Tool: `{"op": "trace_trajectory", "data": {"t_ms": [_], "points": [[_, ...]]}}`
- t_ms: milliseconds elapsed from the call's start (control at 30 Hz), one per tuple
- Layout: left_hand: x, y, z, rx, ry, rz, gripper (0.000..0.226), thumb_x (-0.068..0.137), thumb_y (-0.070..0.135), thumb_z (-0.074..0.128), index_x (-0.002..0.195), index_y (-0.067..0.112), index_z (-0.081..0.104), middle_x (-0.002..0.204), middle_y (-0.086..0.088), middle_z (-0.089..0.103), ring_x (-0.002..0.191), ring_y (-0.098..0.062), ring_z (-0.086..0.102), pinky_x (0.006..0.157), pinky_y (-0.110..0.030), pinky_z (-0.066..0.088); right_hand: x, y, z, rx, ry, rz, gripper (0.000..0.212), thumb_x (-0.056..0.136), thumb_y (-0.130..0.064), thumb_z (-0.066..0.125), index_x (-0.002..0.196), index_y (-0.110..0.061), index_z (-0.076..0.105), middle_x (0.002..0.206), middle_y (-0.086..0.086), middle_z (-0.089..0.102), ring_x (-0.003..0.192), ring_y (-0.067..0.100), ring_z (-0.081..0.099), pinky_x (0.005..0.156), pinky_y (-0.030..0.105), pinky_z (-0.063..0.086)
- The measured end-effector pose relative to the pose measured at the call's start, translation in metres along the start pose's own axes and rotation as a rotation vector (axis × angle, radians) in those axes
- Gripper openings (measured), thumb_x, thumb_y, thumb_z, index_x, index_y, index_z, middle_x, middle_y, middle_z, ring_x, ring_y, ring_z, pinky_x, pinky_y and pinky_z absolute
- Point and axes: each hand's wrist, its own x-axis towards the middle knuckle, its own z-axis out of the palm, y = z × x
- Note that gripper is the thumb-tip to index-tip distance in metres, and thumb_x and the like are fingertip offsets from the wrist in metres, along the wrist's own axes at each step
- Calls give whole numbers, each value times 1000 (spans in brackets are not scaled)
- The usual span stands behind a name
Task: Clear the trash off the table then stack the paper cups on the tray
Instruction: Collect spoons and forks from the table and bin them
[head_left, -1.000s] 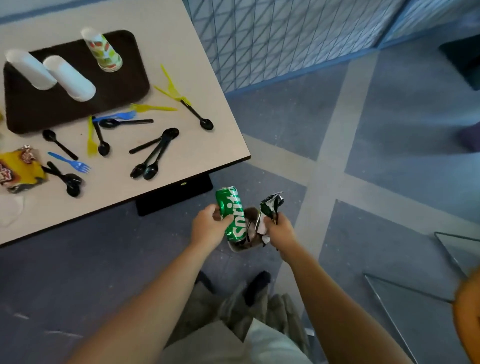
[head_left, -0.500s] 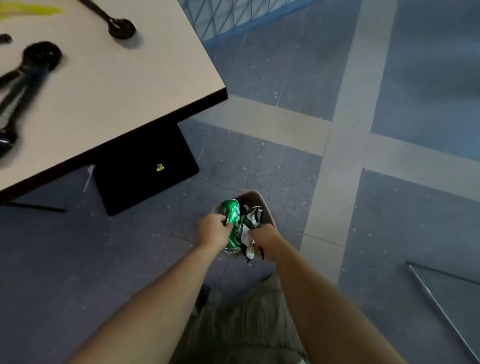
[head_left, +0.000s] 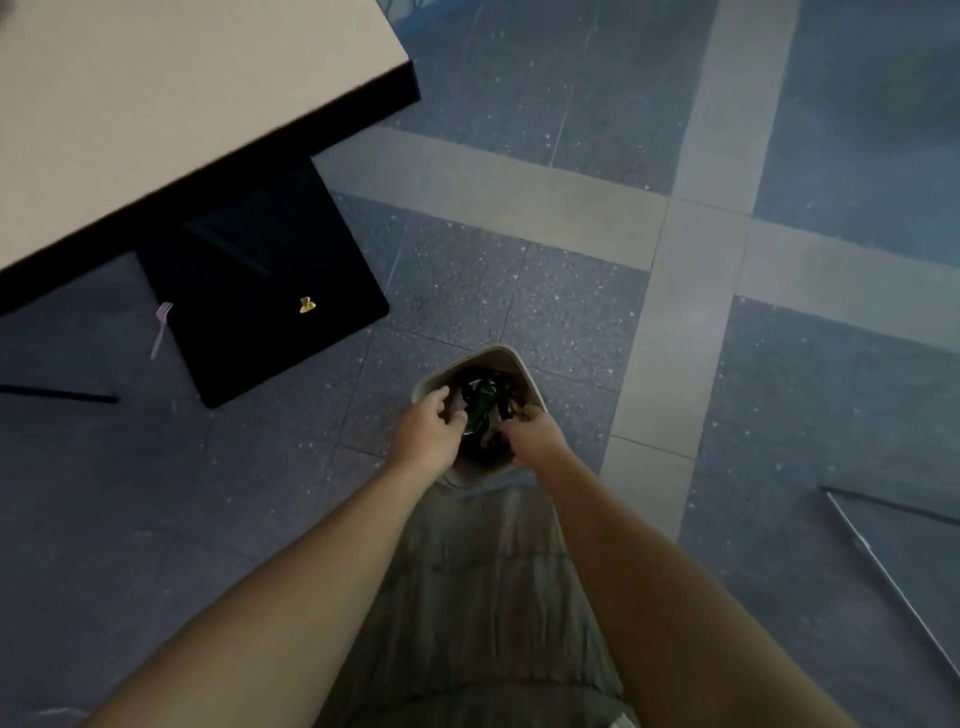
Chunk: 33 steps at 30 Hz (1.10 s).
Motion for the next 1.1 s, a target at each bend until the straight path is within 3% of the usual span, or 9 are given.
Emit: {"op": "trace_trajectory", "data": {"t_ms": [67,267,400,533,633,767,900,1033,1100], "points": [[-25,11,-15,-40,46,22,50,103,29,61,151,19,50,148,-7,57,128,-21,60,98,-29,44,-33,-7,-8,-15,3,-55,56,94,-21,63,148,-14,49,129,13,66,108,31,68,94,46,58],[-113,51,-75,-174,158,109,37,102,27,63,138,22,60,132,-1,65,103,-10,61,85,-24,43,-171,-64,-30,-56,24,-267,51,99,-15,55,150,-21,48,149,6,54,125,25,59,106,42,50],[-173,75,-129,-264,260,170,33,100,31,64,133,29,62,124,5,65,111,-13,63,96,-32,50,-256,-110,-34,-68,34,-422,46,101,-18,52,146,-24,52,138,-3,62,82,4,63,79,29,55],[-229,95,-186,-343,379,239,31,100,28,65,130,26,64,118,4,65,100,-10,64,93,-28,52,-338,-157,-29,-117,46,-598,42,102,-17,52,144,-23,54,118,-3,68,94,19,69,72,24,55],[-262,101,-227,-359,461,266,31,100,25,66,131,22,64,117,3,66,93,-7,63,79,-8,45,-380,-189,-18,-167,25,-716,41,102,-17,51,143,-21,55,125,-5,61,84,4,62,57,6,43],[-291,97,-277,-429,532,263,34,100,28,65,133,22,63,120,4,65,95,-7,63,83,-20,50,-420,-226,6,-205,-22,-803,40,99,-17,53,138,-21,58,128,-1,63,93,10,59,70,17,43],[-305,90,-327,-501,575,252,36,101,31,62,136,27,61,123,8,63,92,-1,61,72,-13,44,-440,-259,40,-258,-50,-860,41,97,-17,53,137,-24,58,141,3,58,110,16,59,93,32,48],[-299,77,-385,-524,573,257,39,101,34,62,139,29,58,126,10,61,95,2,59,72,-14,42,-439,-299,79,-421,2,-886,47,98,-19,51,145,-23,50,141,6,53,97,18,57,80,29,43],[-291,71,-414,-517,549,257,40,100,35,63,140,30,57,127,11,60,94,1,60,70,-14,41,-428,-320,96,-498,47,-878,50,96,-19,52,146,-20,46,142,12,52,106,27,61,83,31,45]]}}
